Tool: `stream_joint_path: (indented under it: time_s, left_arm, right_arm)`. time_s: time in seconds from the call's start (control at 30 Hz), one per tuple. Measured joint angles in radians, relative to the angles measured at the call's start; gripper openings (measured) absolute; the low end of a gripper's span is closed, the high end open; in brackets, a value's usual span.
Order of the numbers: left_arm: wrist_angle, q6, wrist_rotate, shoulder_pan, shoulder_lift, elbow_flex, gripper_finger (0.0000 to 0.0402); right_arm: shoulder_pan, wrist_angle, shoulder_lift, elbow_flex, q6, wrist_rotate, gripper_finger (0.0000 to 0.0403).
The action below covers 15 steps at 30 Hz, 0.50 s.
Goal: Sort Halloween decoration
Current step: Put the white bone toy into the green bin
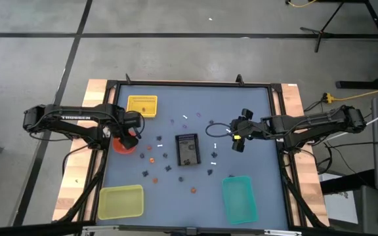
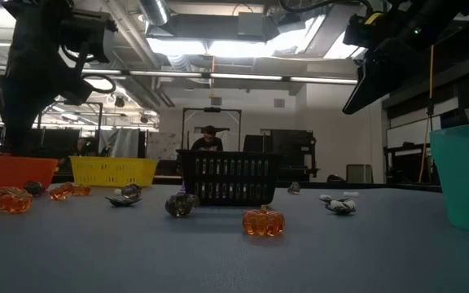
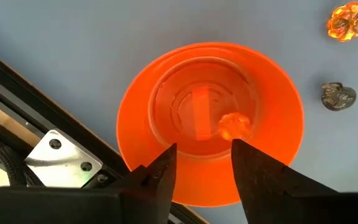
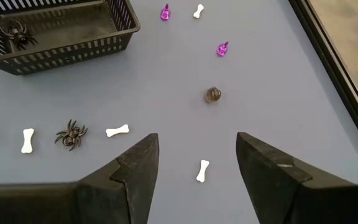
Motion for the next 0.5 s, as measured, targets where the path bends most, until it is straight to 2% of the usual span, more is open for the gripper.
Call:
stream_joint_path:
  time_s: [0.13,0.37,0.5]
  left_arm:
    - [0.000,0.000,0.000,0.000,0.000,0.000,0.0137]
    - [0.000,0.000,-0.002,0.000,0.000,0.000,0.0136]
    - [0.000,0.000,-0.002,0.000,0.000,0.000,0.0136]
  right_arm:
    - [0.000,0.000,0.000,0.000,0.000,0.003,0.0214]
    - [0.000,0.000,0.000,0.000,0.008,0.089,0.0214]
    - [0.000,0.000,0.000,0.000,0.009,0.099,0.0214]
